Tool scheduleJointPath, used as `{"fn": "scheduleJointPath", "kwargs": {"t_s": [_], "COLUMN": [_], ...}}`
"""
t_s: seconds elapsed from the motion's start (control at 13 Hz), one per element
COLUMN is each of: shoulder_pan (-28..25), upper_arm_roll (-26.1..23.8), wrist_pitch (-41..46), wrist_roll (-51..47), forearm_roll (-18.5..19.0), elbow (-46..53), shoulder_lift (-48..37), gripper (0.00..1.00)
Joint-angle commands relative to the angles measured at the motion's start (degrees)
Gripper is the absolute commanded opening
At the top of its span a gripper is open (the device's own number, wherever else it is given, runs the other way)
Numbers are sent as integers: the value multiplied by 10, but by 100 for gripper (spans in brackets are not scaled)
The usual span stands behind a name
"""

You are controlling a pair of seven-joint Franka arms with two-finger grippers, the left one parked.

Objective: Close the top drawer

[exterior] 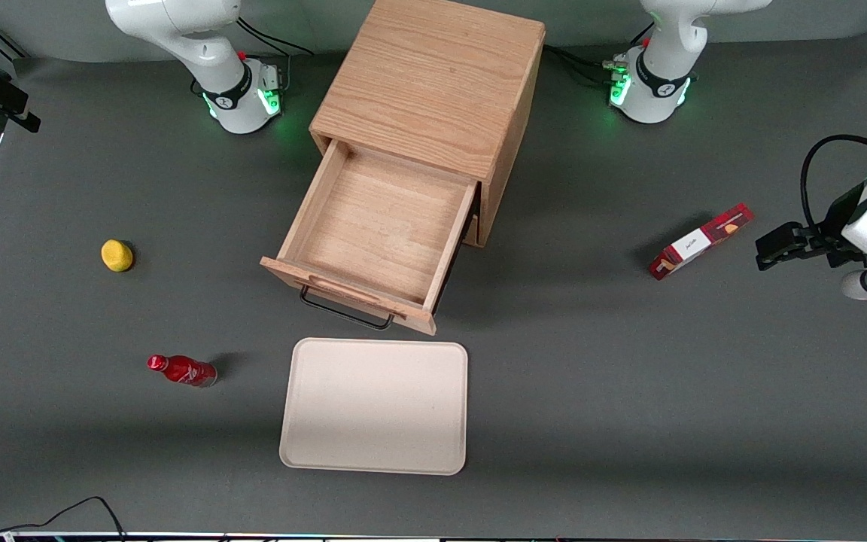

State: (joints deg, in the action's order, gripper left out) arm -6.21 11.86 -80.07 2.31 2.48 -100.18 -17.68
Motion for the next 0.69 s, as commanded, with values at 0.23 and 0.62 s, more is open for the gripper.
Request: {"fn": "scheduleJointPath", "kwargs": {"t_s": [0.23,0.62], "shoulder_pan": [-3,-6], "upper_arm_roll": [17,5], "wrist_pitch": [27,31], "wrist_roll": [-19,-5], "forearm_roll": [-9,-52], "elbow": [42,76], "shoulder_lift": [25,36], "gripper": [100,100]}}
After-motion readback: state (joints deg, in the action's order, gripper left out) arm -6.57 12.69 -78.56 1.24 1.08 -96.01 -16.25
